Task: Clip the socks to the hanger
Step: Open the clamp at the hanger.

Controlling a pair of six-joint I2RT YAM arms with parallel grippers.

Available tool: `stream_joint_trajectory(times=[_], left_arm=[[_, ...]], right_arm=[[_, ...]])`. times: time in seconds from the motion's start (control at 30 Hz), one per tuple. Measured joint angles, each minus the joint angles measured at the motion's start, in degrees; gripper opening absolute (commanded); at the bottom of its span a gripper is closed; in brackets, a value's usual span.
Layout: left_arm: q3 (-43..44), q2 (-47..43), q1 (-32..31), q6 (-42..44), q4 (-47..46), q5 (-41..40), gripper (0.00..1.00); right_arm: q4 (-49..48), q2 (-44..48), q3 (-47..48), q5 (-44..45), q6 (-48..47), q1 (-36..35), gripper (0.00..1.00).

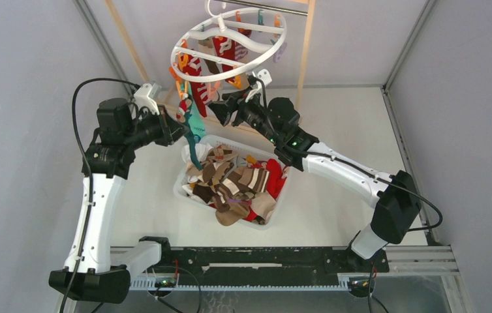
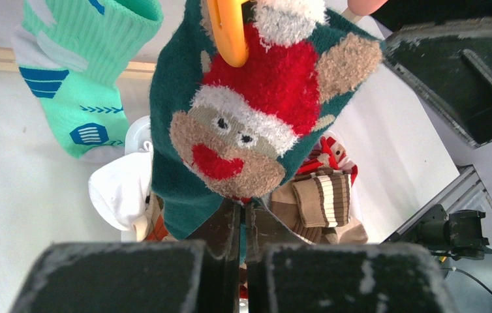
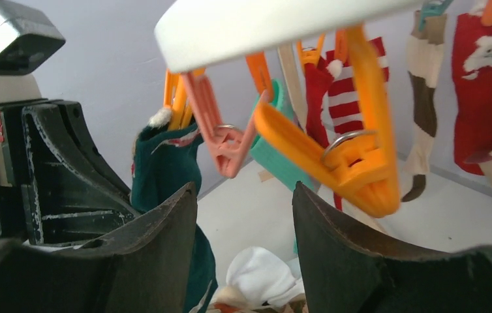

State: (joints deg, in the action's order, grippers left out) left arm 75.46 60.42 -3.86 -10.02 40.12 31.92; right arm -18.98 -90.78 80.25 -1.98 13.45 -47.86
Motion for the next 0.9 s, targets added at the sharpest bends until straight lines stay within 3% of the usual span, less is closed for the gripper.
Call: stream_joint_trajectory(times=[0.4, 0.73, 0.9], left_arm=[[1.4, -0.4, 0.0, 1.5, 1.6, -0.4, 0.00], [2.6, -0.5, 0.0, 2.7, 2.9, -1.4, 0.00], [2.7, -0.5, 0.0, 3.0, 3.1, -1.6, 0.00]], right_arm=[[-24.0, -3.8, -7.3, -1.3, 6.5, -0.9, 0.66], [-39.5, -8.5, -9.4, -5.7, 19.2, 2.0, 0.78], [-47.1, -11.4, -9.4, -7.9, 25.9, 3.7, 0.75]])
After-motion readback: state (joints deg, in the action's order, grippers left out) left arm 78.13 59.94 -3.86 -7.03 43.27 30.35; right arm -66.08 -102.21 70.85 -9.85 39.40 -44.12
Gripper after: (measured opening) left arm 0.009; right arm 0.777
